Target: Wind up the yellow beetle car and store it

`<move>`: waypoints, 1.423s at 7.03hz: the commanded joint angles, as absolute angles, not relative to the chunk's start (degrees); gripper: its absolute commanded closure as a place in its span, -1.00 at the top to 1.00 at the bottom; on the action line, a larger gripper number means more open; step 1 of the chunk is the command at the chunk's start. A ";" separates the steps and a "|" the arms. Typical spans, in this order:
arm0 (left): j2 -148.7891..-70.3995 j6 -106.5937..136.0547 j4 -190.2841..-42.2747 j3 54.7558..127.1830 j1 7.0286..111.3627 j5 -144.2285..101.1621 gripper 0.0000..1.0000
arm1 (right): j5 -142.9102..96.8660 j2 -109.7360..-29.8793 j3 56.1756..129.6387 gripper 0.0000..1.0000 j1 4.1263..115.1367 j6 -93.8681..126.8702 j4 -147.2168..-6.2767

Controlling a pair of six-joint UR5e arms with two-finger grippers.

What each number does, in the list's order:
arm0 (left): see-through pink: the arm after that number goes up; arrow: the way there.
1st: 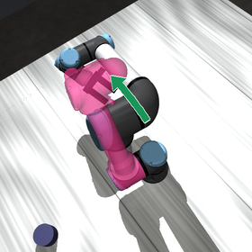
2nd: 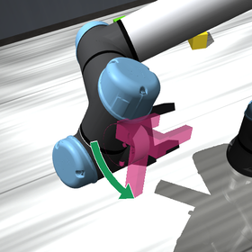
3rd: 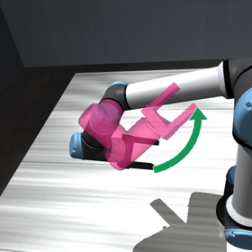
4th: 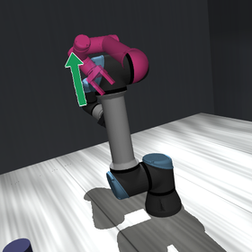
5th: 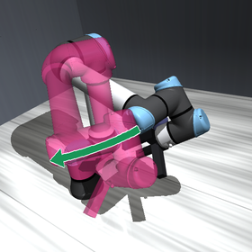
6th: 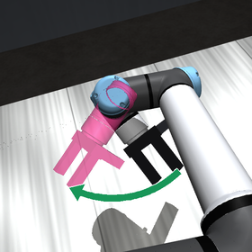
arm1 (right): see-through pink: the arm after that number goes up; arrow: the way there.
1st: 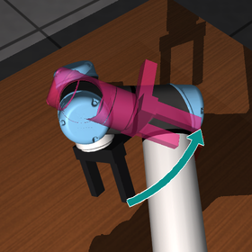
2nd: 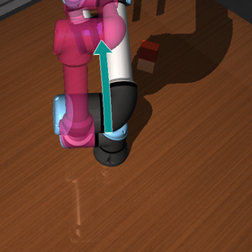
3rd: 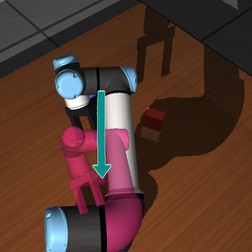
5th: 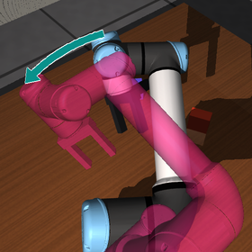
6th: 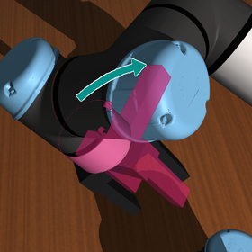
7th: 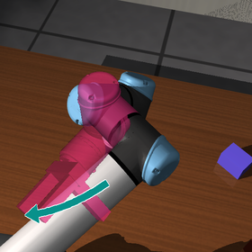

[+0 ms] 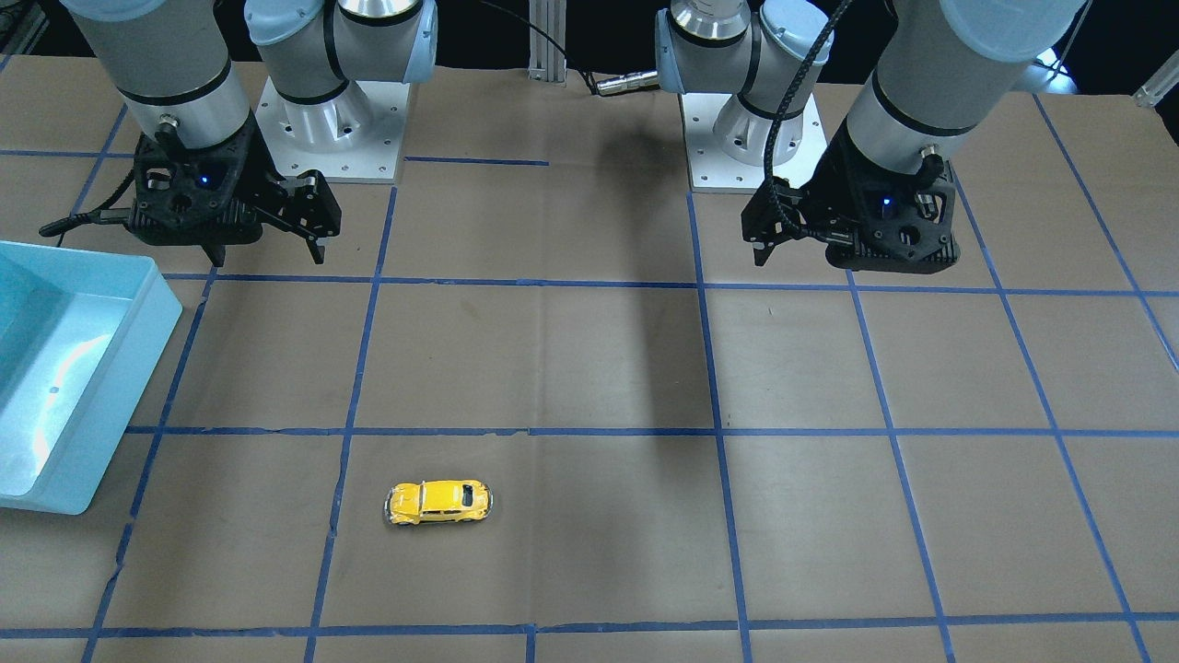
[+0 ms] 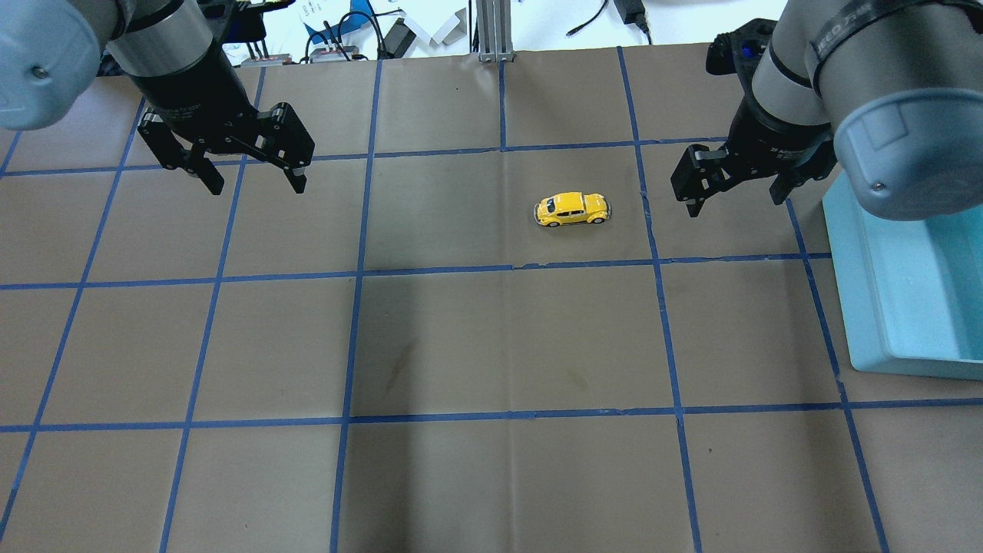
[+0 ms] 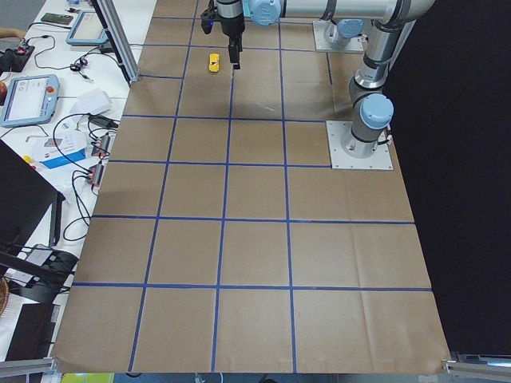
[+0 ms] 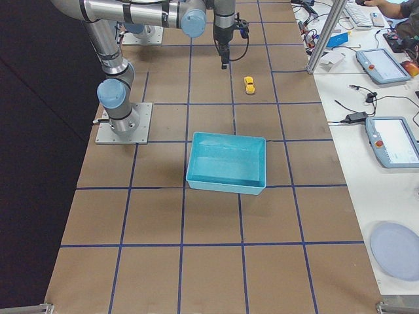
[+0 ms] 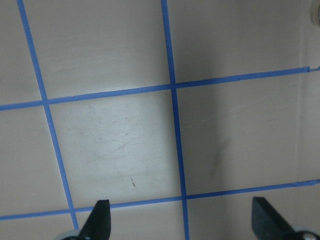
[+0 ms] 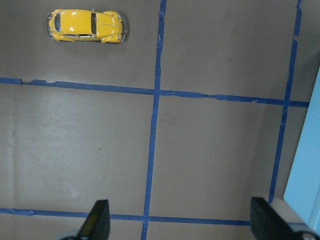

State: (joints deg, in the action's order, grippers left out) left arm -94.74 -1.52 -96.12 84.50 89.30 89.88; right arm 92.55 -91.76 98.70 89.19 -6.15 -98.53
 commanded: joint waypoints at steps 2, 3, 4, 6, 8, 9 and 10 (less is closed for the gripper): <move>-93.00 1.58 -96.15 85.77 90.79 89.39 1.00 | 92.03 -91.58 98.70 1.00 89.12 -7.20 -98.61; -92.99 1.06 -96.15 85.87 90.70 89.65 1.00 | 91.85 -91.50 98.53 1.00 88.77 -12.25 -100.53; -92.90 0.97 -96.15 85.96 90.70 89.91 1.00 | 91.50 -90.45 98.35 1.00 88.33 -16.13 -101.59; -92.90 0.79 -96.07 86.04 90.70 89.82 1.00 | 90.19 -84.15 96.08 1.00 88.50 -26.30 -107.28; -92.90 0.70 -96.06 86.04 90.62 89.82 1.00 | 89.83 -78.69 95.36 1.00 88.94 -39.05 -112.13; -92.90 0.70 -96.06 86.04 90.53 89.82 1.00 | 86.60 -74.83 95.36 1.00 89.12 -48.77 -117.37; -92.90 0.70 -96.06 85.96 90.44 89.82 1.00 | 84.75 -71.31 95.45 1.00 89.38 -53.65 -122.21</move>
